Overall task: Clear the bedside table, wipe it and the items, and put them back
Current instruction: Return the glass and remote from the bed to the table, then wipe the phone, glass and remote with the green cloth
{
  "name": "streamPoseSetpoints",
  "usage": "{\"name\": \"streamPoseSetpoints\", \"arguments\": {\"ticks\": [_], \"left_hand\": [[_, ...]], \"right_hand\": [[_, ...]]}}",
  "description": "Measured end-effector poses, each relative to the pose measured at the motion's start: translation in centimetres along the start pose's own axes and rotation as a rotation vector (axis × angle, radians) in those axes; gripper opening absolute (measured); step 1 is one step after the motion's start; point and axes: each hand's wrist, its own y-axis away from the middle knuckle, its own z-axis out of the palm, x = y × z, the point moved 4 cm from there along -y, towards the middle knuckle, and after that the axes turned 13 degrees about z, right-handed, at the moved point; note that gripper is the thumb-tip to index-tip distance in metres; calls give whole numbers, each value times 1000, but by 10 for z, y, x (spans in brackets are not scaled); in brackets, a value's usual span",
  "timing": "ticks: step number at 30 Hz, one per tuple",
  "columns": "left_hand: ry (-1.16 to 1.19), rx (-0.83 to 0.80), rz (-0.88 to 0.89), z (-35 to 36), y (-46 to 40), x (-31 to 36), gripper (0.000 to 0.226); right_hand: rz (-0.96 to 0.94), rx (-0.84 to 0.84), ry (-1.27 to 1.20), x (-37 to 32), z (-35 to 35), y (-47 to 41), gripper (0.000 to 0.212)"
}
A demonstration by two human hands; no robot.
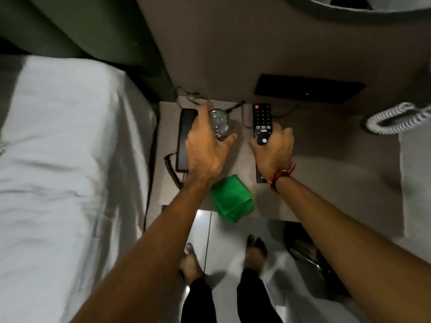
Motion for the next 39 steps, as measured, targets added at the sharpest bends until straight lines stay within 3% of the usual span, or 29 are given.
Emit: {"name": "streamPoseSetpoints", "arguments": {"ticks": [5,13,22,26,30,34,36,39], "left_hand": [[-7,-174,-13,95,-1,13,78],[-75,-196,-31,168,-9,0,86],[-63,-211,-34,186,-12,-2,96],[-76,-193,-19,170,-4,-7,106],[-282,-154,65,127,22,-25,95],[-499,-91,-11,71,59,-71,95],[-587,-69,-106,48,73,-95,96],[-593,-136,-270,24,95,-131,98]], "right_hand": [[154,13,82,72,-10,-56,56],[178,-26,114,102,7,-105,54],[160,-26,145,115,23,-119,60],[166,47,214,110,19,-105,70],[-41,114,234,93,17,-72,67],[-210,-154,126,86,45,-28,66],[-206,-318,131,89,63,-8,71],[-165,-428,125,95,83,22,76]]}}
